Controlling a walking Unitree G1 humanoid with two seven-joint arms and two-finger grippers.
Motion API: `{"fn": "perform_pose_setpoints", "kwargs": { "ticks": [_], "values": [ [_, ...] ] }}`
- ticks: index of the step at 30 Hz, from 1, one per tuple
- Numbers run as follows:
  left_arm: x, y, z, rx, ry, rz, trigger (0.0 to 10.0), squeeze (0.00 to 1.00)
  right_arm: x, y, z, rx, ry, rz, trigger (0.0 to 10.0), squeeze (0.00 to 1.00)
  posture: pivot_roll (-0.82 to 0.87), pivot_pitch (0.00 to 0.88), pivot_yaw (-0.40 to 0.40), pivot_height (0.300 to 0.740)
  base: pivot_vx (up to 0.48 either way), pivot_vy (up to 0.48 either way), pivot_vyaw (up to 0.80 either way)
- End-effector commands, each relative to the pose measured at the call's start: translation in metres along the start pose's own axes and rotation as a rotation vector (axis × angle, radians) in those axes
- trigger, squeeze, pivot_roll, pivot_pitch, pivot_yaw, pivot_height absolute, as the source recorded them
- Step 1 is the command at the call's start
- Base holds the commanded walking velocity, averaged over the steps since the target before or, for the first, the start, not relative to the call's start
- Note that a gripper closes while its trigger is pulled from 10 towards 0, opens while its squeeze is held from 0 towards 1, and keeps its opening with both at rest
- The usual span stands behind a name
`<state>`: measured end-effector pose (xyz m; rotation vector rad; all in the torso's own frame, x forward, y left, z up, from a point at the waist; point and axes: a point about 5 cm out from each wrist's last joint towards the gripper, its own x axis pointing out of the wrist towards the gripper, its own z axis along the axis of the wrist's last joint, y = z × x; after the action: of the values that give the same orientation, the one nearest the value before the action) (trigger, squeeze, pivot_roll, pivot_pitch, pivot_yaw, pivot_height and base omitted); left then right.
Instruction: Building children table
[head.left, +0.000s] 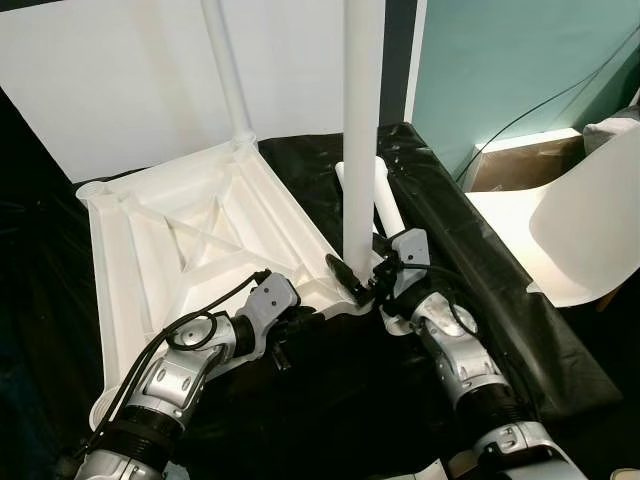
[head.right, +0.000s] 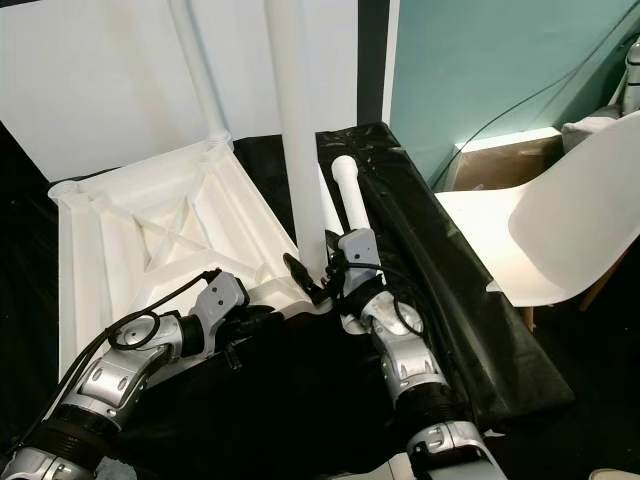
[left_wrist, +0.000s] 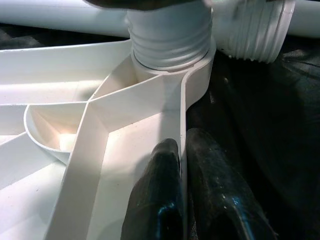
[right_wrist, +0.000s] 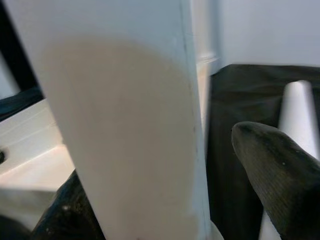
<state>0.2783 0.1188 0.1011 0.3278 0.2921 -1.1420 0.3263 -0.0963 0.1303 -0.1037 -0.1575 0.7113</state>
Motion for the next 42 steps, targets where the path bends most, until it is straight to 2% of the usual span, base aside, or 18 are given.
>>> {"fn": "perform_pose_setpoints", "kwargs": {
  "ticks": [1,2,5,7,10,11,12,13,23,25,26,29,30,32,33,34,36,42],
  "values": [
    [0.007,-0.022,-0.028,-0.09,0.104,-0.136,10.0,0.0,0.004,-0.006,0.006,-0.011,0.011,0.088,10.0,0.0,-0.03,0.0,0.057,0.74,0.0,0.0,0.0],
    [0.006,-0.023,-0.028,-0.095,0.113,-0.155,9.9,0.0,0.004,-0.006,0.008,-0.025,0.043,0.198,10.0,0.0,-0.03,0.0,0.057,0.74,0.0,0.0,0.0],
    [0.006,-0.024,-0.029,-0.099,0.12,-0.168,9.9,0.0,0.004,-0.006,0.009,-0.031,0.066,0.269,10.0,0.0,-0.03,0.0,0.057,0.74,0.0,0.0,0.0],
    [0.004,-0.028,-0.032,-0.1,0.152,-0.205,9.3,0.0,0.002,-0.007,0.01,-0.063,0.108,0.379,10.0,0.0,-0.02,0.0,0.055,0.74,0.0,0.0,0.0],
    [0.003,-0.03,-0.033,-0.1,0.163,-0.219,9.4,0.0,0.003,-0.01,0.011,-0.081,0.118,0.398,10.0,0.0,-0.02,0.0,0.056,0.74,0.0,0.0,0.0],
    [0.003,-0.031,-0.034,-0.1,0.169,-0.228,10.0,0.0,0.003,-0.014,0.012,-0.089,0.126,0.418,10.0,0.0,-0.02,0.0,0.058,0.74,0.0,0.0,0.0],
    [0.003,-0.031,-0.034,-0.1,0.169,-0.228,10.0,0.0,0.003,-0.014,0.012,-0.089,0.126,0.418,10.0,0.0,-0.02,0.0,0.058,0.74,0.0,0.0,0.0],
    [0.002,-0.031,-0.034,-0.099,0.172,-0.231,10.0,0.0,0.003,-0.016,0.013,-0.089,0.137,0.442,0.0,0.0,-0.02,0.0,0.061,0.74,0.0,0.0,0.0],
    [0.002,-0.03,-0.034,-0.093,0.183,-0.229,10.0,0.0,-0.004,-0.03,0.008,-0.087,0.237,0.512,0.0,0.0,-0.03,0.0,0.068,0.74,0.0,0.0,0.0],
    [0.002,-0.03,-0.034,-0.092,0.184,-0.23,10.0,0.0,-0.006,-0.029,0.006,-0.075,0.243,0.519,0.0,0.0,-0.03,0.0,0.07,0.74,0.0,0.0,0.0],
    [0.002,-0.031,-0.034,-0.091,0.185,-0.23,10.0,0.0,-0.008,-0.019,-0.001,-0.011,0.231,0.501,0.0,0.0,-0.03,0.0,0.071,0.74,0.0,0.0,0.0],
    [0.001,-0.031,-0.034,-0.09,0.185,-0.23,10.0,0.0,-0.009,-0.015,-0.003,0.008,0.225,0.493,0.0,0.0,-0.03,0.0,0.071,0.74,0.0,0.0,0.0],
    [0.001,-0.031,-0.034,-0.091,0.185,-0.23,10.0,0.0,-0.007,-0.002,-0.008,0.044,0.171,0.402,0.0,0.0,-0.03,0.0,0.069,0.74,0.0,0.0,0.0],
    [0.001,-0.031,-0.034,-0.091,0.185,-0.23,10.0,0.0,-0.007,-0.002,-0.008,0.044,0.171,0.402,0.0,0.0,-0.03,0.0,0.069,0.74,0.0,0.0,0.0],
    [0.001,-0.031,-0.034,-0.092,0.184,-0.229,10.0,0.0,-0.005,0.007,-0.009,0.059,0.081,0.226,0.0,0.0,-0.02,0.0,0.066,0.74,0.0,0.0,0.0],
    [0.001,-0.031,-0.033,-0.093,0.184,-0.228,10.0,0.0,-0.006,0.007,-0.006,0.066,-0.014,0.024,0.0,0.0,-0.02,0.0,0.064,0.74,0.0,0.0,0.0],
    [0.002,-0.031,-0.033,-0.094,0.182,-0.225,10.0,0.0,-0.012,0.003,0.0,0.057,-0.112,-0.211,0.0,0.0,-0.01,0.0,0.062,0.74,0.0,0.0,0.0],
    [0.0,-0.032,-0.035,-0.096,0.185,-0.227,10.0,0.0,-0.015,0.006,0.003,0.033,-0.139,-0.318,0.0,0.0,-0.01,0.0,0.065,0.74,0.0,0.0,0.0]
  ]
}}
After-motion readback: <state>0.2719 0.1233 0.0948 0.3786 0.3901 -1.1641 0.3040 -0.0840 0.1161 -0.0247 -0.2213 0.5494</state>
